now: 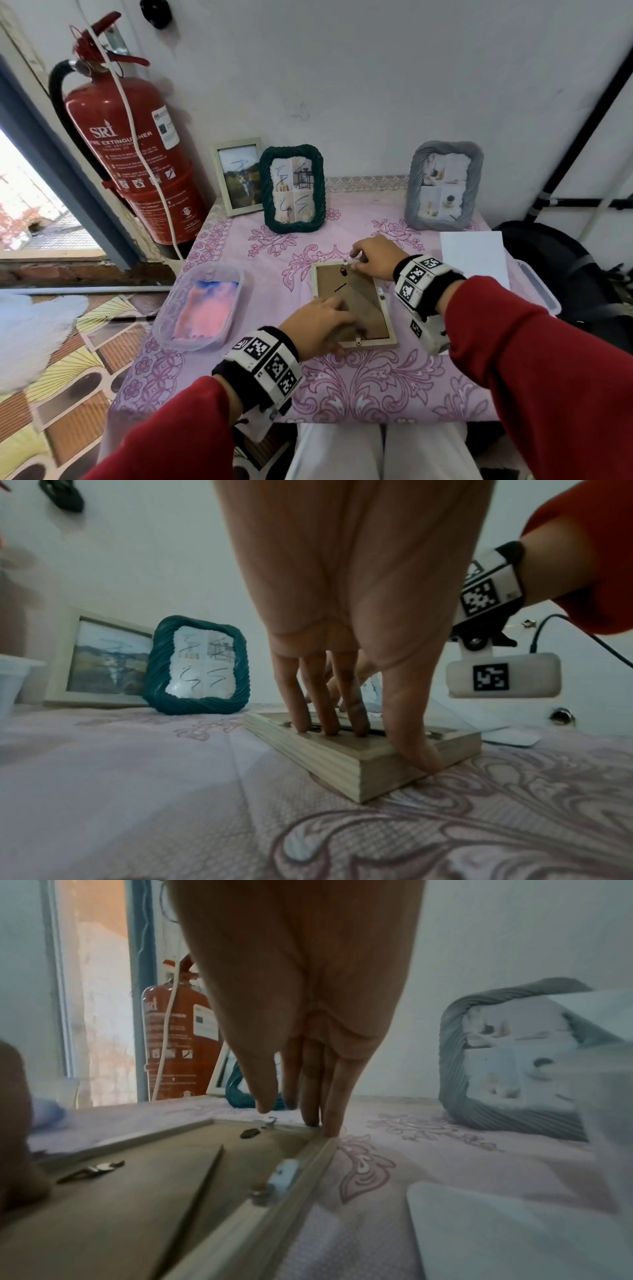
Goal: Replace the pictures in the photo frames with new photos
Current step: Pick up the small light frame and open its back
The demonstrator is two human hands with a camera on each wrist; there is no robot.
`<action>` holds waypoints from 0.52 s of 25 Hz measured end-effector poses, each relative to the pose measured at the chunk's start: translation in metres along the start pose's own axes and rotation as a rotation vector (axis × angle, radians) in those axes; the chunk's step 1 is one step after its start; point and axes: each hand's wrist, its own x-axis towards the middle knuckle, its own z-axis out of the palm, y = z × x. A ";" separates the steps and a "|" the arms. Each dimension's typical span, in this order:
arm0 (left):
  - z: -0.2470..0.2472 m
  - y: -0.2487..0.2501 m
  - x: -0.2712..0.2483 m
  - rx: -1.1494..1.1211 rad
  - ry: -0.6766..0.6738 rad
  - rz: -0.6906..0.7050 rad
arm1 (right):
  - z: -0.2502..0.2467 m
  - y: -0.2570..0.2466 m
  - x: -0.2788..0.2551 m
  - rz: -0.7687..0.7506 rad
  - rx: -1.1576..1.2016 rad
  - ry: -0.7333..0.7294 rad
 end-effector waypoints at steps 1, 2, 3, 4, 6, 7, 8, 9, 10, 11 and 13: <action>0.000 0.001 0.000 0.021 0.008 -0.002 | 0.000 -0.001 0.002 -0.004 -0.030 0.001; 0.001 0.002 0.000 0.034 0.012 -0.005 | 0.000 -0.002 0.004 -0.009 -0.057 0.005; 0.001 0.002 0.000 0.041 0.012 -0.010 | 0.000 -0.003 0.006 -0.013 -0.080 0.009; 0.001 0.002 0.000 0.044 0.011 -0.017 | 0.000 -0.004 0.008 -0.016 -0.101 0.012; 0.001 0.001 -0.001 0.037 0.021 -0.030 | 0.001 -0.007 0.013 -0.018 -0.145 0.014; 0.001 0.000 -0.001 0.028 0.033 -0.030 | 0.001 -0.008 0.016 -0.017 -0.162 0.017; 0.002 0.000 -0.001 0.019 0.045 -0.027 | 0.002 -0.009 0.018 -0.015 -0.177 0.024; 0.002 0.000 -0.001 0.013 0.050 -0.025 | 0.003 -0.010 0.019 -0.011 -0.188 0.036; 0.002 0.000 -0.001 0.009 0.054 -0.024 | 0.004 -0.010 0.021 -0.005 -0.196 0.049; 0.002 0.000 -0.001 0.006 0.059 -0.023 | 0.005 -0.011 0.022 0.004 -0.201 0.061; 0.002 0.001 -0.002 -0.010 0.075 -0.023 | 0.007 -0.013 0.023 0.018 -0.206 0.077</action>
